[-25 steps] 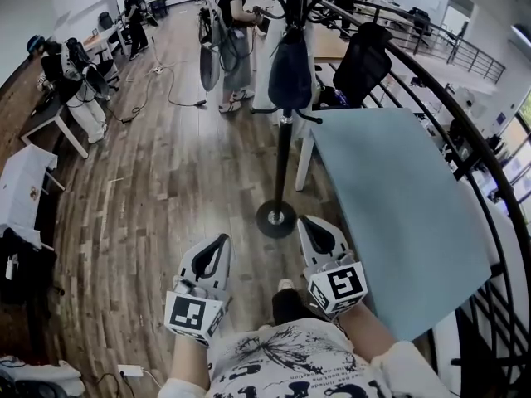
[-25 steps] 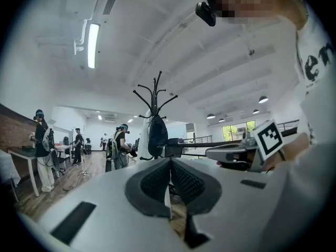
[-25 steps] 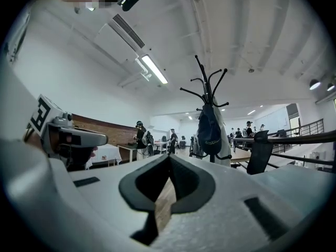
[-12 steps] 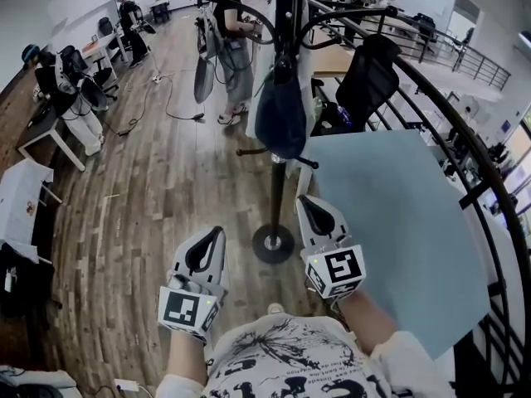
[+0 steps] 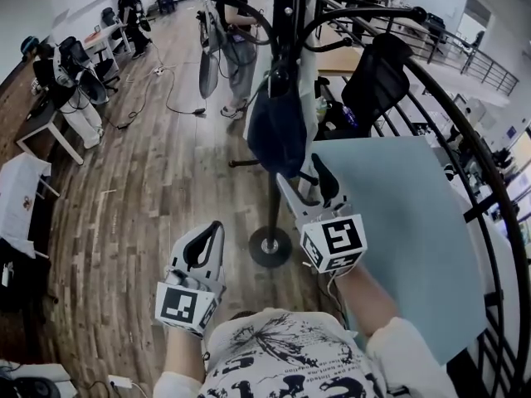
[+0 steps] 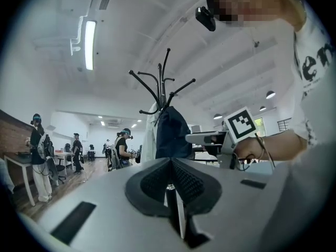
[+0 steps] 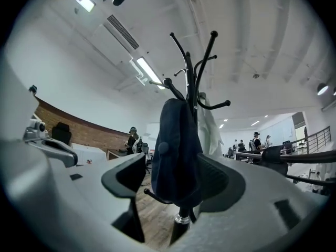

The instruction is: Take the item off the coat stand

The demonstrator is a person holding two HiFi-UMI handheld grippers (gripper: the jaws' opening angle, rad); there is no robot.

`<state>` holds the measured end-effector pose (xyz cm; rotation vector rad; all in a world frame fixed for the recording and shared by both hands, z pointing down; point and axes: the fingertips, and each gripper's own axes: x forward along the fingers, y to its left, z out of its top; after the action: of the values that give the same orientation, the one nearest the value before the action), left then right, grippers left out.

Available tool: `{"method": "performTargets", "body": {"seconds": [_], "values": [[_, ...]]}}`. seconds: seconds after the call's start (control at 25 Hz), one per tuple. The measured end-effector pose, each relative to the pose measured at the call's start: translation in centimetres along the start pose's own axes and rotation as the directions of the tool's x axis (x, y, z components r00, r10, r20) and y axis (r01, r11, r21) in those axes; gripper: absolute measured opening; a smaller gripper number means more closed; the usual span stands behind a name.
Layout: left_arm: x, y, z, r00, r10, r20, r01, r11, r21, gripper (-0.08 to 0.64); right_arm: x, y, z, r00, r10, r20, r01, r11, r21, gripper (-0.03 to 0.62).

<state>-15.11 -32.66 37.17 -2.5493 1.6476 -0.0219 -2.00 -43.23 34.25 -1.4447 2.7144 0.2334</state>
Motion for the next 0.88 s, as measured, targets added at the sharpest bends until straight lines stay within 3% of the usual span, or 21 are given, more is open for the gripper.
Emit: {"method": "performTargets", "body": {"seconds": [0.36, 0.52, 0.6, 0.64, 0.88], "values": [[3.1, 0.9, -0.4, 0.999, -0.03, -0.013, 0.03, 1.0, 0.001, 0.005, 4.8, -1.2, 0.4, 0.998, 0.03, -0.048, -0.029, 0.999, 0.017, 0.285], [3.7, 1.7, -0.1, 0.999, -0.045, -0.003, 0.045, 0.999, 0.005, 0.005, 5.8, -1.5, 0.0, 0.997, 0.001, -0.081, -0.002, 1.0, -0.015, 0.185], [3.7, 1.9, -0.4, 0.998, -0.055, -0.011, 0.055, 0.998, -0.004, 0.005, 5.6, -1.9, 0.1, 0.996, -0.036, -0.079, 0.036, 0.999, 0.005, 0.071], [3.6, 2.0, -0.5, 0.998, -0.062, -0.019, 0.062, 0.998, -0.007, 0.005, 5.4, -2.1, 0.3, 0.996, -0.052, -0.078, 0.054, 0.998, 0.019, 0.047], [2.8, 3.1, -0.1, 0.997, -0.073, -0.014, 0.073, 0.997, -0.011, 0.005, 4.7, -2.0, 1.2, 0.99, -0.112, -0.083, 0.115, 0.993, 0.025, 0.017]]}}
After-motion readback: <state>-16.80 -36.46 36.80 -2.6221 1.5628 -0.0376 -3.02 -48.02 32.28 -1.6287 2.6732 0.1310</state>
